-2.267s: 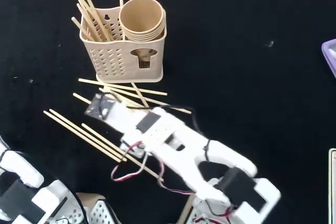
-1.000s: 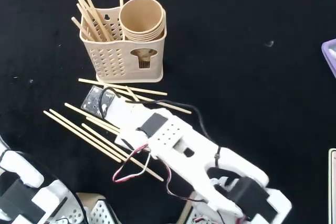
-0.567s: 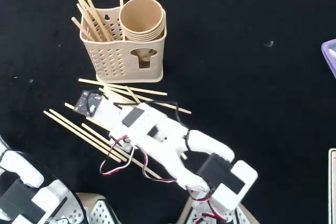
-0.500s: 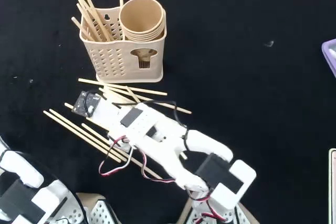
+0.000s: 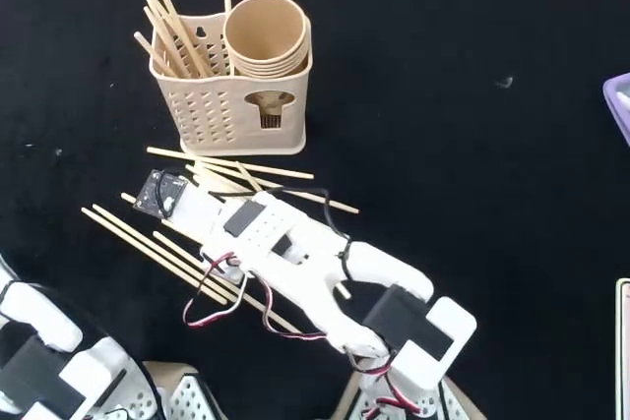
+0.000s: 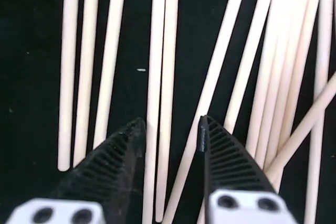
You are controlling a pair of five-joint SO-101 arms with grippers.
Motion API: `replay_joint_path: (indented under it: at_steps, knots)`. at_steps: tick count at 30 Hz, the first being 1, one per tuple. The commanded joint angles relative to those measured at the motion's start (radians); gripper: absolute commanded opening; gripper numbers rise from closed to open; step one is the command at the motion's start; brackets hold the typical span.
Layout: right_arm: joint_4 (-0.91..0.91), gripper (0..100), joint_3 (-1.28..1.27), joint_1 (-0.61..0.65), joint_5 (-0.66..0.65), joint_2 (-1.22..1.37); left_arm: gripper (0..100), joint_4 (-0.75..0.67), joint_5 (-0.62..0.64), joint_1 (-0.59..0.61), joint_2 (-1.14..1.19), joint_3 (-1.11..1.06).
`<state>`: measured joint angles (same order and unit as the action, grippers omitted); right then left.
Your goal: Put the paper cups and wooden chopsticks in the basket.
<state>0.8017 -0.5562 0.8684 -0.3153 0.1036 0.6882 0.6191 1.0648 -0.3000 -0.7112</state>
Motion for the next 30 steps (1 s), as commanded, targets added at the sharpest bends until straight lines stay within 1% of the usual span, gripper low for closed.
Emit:
replay_joint_path:
  at_steps: [1, 4, 8, 13, 16, 22, 24, 27, 28, 30]
  knots:
    - [0.046, 16.2, 0.022, -0.02, -0.029, -0.116, 24, -0.017, 0.0, -0.01, -0.026, 0.021]
    - [0.043, 16.2, -0.022, 0.002, -0.034, -0.179, 24, -0.017, 0.0, -0.01, -0.026, 0.021]
    - [-0.031, 16.2, -0.082, 0.048, -0.035, -0.191, 24, -0.017, 0.0, -0.01, -0.026, 0.021]
    - [-0.115, 16.2, -0.104, 0.046, -0.038, -0.116, 24, -0.017, 0.0, -0.01, -0.026, 0.021]
    - [-0.146, 16.2, -0.094, 0.051, -0.077, -0.044, 24, -0.017, 0.0, -0.01, -0.026, 0.021]
    - [-0.054, 16.1, 0.019, 0.048, -0.08, 0.039, 24, -0.017, 0.0, -0.01, -0.026, 0.021]
    - [-0.037, 12.6, 0.041, 0.049, -0.078, 0.059, 24, -0.017, 0.0, -0.01, -0.026, 0.021]
    - [-0.014, 0.4, 0.062, 0.046, -0.077, 0.07, 24, -0.017, 0.0, -0.01, -0.026, 0.021]
    - [-0.014, 2.3, 0.062, 0.046, -0.077, 0.07, 24, -0.017, 0.0, -0.01, -0.026, 0.021]
    - [-0.014, 0.8, 0.058, 0.044, -0.077, 0.068, 24, -0.017, 0.0, -0.01, -0.026, 0.021]
